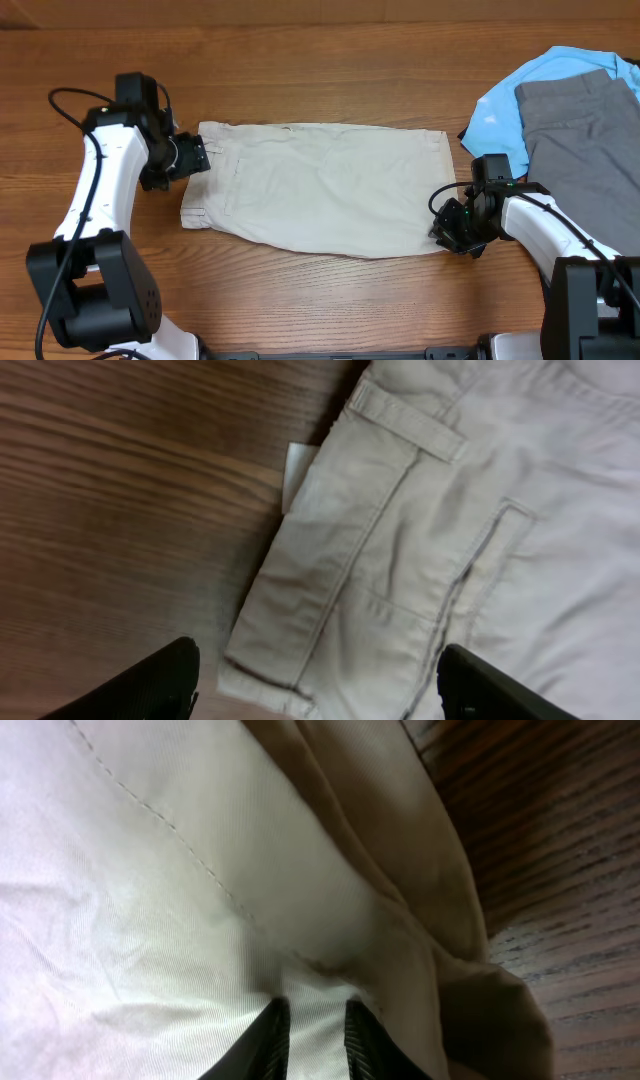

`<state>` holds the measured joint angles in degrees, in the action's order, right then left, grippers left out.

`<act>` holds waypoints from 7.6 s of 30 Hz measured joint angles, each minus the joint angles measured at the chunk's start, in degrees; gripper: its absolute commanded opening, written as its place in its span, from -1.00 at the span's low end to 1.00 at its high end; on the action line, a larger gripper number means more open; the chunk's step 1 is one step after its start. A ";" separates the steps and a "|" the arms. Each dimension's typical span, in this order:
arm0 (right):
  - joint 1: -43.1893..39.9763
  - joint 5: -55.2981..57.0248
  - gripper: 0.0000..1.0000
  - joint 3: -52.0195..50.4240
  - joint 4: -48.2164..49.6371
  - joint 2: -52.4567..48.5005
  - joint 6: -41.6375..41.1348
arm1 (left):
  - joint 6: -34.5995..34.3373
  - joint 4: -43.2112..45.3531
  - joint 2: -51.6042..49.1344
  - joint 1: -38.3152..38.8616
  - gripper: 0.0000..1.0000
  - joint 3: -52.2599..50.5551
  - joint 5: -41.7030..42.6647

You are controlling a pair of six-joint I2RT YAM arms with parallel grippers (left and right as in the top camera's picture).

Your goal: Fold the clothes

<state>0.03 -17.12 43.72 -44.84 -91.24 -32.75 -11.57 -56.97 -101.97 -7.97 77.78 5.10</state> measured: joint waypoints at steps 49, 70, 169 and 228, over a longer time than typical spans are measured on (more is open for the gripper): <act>0.17 0.98 -0.92 21.38 -20.68 -1.01 5.84 | 1.49 -0.70 -15.26 -0.31 -0.92 3.45 9.92; 25.79 -11.41 -0.92 16.98 2.19 -2.45 0.79 | 3.65 -26.77 -16.09 3.82 -0.91 30.03 10.75; 31.63 -5.09 -0.92 31.69 12.09 -21.38 1.27 | 4.52 -34.80 -6.67 21.11 -0.92 32.63 0.59; 18.69 -1.53 -0.92 56.30 -17.75 -21.14 5.79 | 4.52 -30.45 -5.49 22.64 -0.92 32.63 -0.28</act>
<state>18.72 -18.65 100.03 -62.59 -112.38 -26.96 -7.05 -87.42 -107.46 14.68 110.41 4.82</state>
